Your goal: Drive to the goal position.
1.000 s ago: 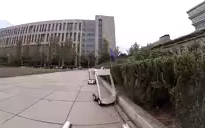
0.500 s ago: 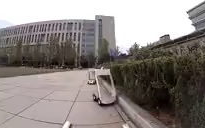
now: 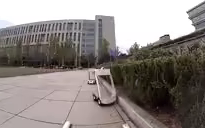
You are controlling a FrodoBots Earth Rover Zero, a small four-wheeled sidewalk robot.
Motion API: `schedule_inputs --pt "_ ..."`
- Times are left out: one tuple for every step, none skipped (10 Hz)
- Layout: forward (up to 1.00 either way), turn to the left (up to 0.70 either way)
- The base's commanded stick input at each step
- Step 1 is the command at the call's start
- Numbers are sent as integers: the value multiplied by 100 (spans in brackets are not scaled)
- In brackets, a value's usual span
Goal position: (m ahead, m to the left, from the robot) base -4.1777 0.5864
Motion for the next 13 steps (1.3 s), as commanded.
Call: schedule_inputs --pt "6 0" --pt "6 0" --pt "6 0" --pt "6 0" --pt "6 0" --pt "6 0" --pt "6 0" --pt "6 0" --pt "6 0" --pt "6 0" --pt "6 0" --pt "6 0" --pt "6 0"
